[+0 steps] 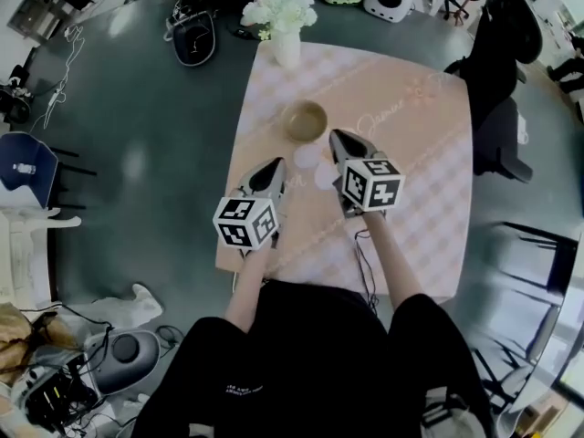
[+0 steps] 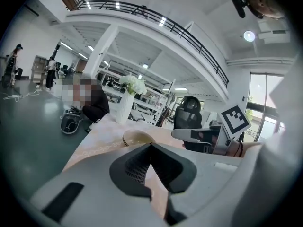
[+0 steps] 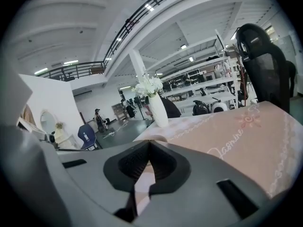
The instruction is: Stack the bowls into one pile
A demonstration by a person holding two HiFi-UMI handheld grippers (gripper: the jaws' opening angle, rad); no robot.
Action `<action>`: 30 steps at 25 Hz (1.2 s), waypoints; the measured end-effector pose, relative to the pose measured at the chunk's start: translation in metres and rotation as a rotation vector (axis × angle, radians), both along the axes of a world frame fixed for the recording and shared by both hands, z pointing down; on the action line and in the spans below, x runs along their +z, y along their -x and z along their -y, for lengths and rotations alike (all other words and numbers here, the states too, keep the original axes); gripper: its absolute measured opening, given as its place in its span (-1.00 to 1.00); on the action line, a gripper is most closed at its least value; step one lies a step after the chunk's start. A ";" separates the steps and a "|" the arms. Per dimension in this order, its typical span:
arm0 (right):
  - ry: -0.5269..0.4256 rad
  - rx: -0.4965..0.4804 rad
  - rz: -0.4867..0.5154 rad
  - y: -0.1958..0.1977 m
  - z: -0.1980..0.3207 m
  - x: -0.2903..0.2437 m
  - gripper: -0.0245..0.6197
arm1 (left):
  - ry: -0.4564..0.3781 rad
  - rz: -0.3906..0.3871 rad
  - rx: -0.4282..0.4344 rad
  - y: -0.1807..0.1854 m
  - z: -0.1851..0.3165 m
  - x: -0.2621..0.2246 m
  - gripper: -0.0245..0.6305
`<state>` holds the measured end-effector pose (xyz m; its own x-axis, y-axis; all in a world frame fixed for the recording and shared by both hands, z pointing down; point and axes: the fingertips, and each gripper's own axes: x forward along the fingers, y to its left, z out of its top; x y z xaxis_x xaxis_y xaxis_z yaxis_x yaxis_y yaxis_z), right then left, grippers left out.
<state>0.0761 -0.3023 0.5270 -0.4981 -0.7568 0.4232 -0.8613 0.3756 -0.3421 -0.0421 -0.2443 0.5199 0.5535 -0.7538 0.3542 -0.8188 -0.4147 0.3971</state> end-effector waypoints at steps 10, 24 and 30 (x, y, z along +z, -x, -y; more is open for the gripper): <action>-0.182 -0.021 0.119 -0.045 -0.072 -0.060 -0.94 | -0.161 0.004 0.024 -0.030 -0.043 -0.046 -0.93; -0.405 0.037 0.149 -0.047 -0.102 -0.175 -0.94 | -0.339 -0.023 0.008 0.016 -0.057 -0.155 -0.93; -0.453 0.080 0.148 -0.075 -0.128 -0.172 -0.94 | -0.404 -0.018 -0.011 0.009 -0.079 -0.157 -0.93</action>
<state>0.1506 -0.1742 0.3553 -0.4607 -0.8871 -0.0288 -0.8482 0.4496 -0.2800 -0.0514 -0.1654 0.3628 0.5477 -0.8365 0.0182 -0.8187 -0.5314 0.2179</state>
